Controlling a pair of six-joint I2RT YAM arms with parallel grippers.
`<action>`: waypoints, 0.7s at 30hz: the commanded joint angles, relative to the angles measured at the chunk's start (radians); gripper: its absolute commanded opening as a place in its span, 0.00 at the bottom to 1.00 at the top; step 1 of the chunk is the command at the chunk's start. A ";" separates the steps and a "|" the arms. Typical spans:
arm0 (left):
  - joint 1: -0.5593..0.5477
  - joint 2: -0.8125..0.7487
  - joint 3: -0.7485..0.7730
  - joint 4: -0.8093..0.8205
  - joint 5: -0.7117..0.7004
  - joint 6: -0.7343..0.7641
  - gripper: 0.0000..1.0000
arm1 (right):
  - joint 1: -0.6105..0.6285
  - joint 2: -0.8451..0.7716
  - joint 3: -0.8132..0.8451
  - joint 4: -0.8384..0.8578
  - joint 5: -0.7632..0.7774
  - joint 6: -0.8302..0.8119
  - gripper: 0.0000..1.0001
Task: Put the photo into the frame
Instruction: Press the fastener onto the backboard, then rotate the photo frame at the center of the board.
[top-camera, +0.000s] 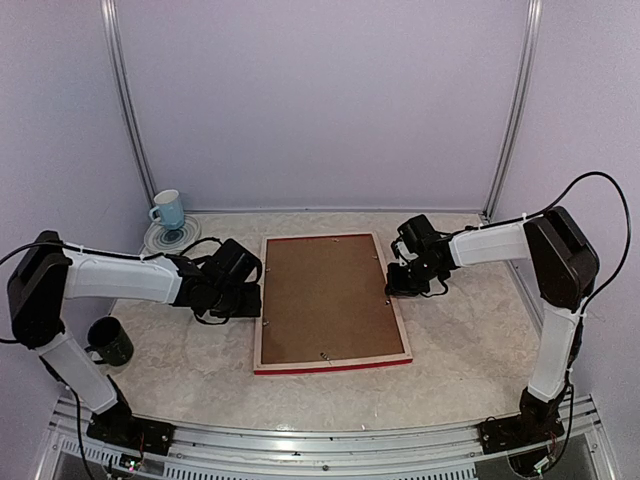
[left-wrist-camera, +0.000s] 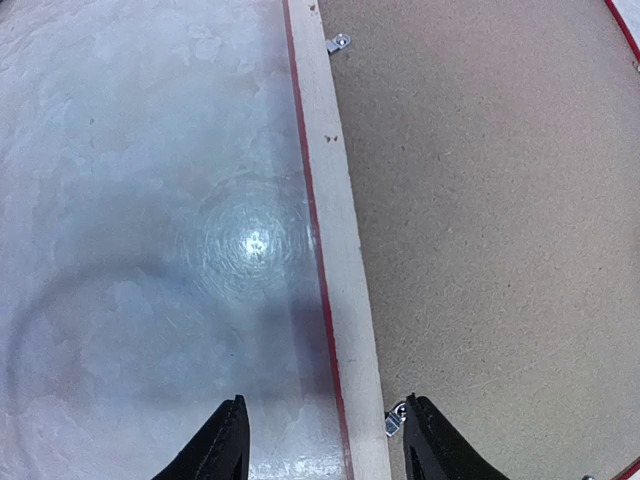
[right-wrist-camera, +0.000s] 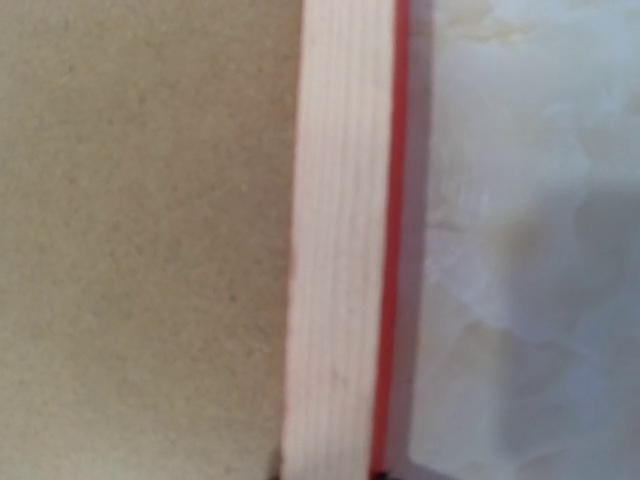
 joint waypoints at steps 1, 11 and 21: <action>0.006 -0.038 -0.003 -0.018 -0.052 -0.005 0.55 | 0.001 0.000 -0.015 -0.002 -0.046 -0.015 0.15; 0.008 -0.007 -0.010 0.016 -0.021 -0.014 0.86 | 0.001 -0.045 -0.012 -0.008 -0.078 -0.017 0.35; 0.044 0.025 -0.005 0.081 0.026 0.004 0.99 | 0.001 -0.080 -0.018 -0.015 -0.095 -0.020 0.68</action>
